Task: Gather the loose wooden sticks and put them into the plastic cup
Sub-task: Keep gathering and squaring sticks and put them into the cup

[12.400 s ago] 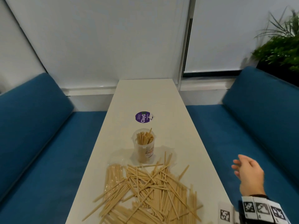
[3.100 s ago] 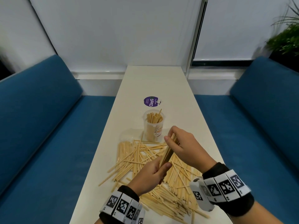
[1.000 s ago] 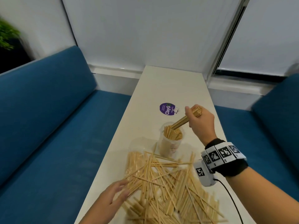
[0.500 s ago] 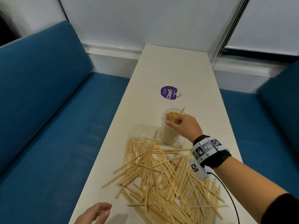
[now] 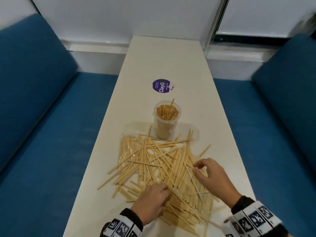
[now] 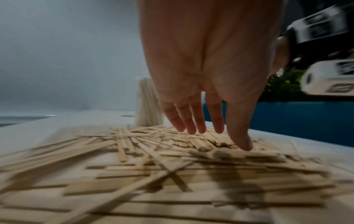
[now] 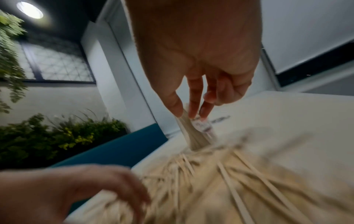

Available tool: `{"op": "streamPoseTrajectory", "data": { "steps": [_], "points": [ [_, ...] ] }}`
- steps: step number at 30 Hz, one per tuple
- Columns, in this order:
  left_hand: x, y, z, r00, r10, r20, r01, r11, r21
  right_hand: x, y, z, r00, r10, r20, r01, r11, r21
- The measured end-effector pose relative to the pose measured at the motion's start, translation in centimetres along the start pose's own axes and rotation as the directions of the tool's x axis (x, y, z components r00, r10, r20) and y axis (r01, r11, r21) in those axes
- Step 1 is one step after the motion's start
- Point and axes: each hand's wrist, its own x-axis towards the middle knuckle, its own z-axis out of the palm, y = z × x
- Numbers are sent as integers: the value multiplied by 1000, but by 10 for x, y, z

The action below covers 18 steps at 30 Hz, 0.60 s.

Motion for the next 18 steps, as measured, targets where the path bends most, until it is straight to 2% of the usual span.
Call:
{"op": "streamPoseTrajectory", "data": {
  "steps": [5, 8, 11, 15, 18],
  "points": [
    [15, 8, 12, 990, 114, 88, -126, 981, 144, -63, 48, 5, 984, 175, 26, -176, 984, 38],
    [18, 7, 18, 985, 129, 114, -153, 960, 236, -82, 59, 9, 972, 234, 8, -234, 971, 51],
    [20, 8, 24, 985, 163, 56, -173, 946, 273, -87, 61, 11, 971, 237, -21, -236, 970, 63],
    [18, 14, 28, 982, 182, 46, -187, 930, 315, -83, 55, 10, 978, 199, -62, -193, 977, 87],
    [15, 12, 28, 980, 192, -45, -174, 950, 260, -78, 49, 8, 979, 188, -77, -178, 976, 121]
  ]
}}
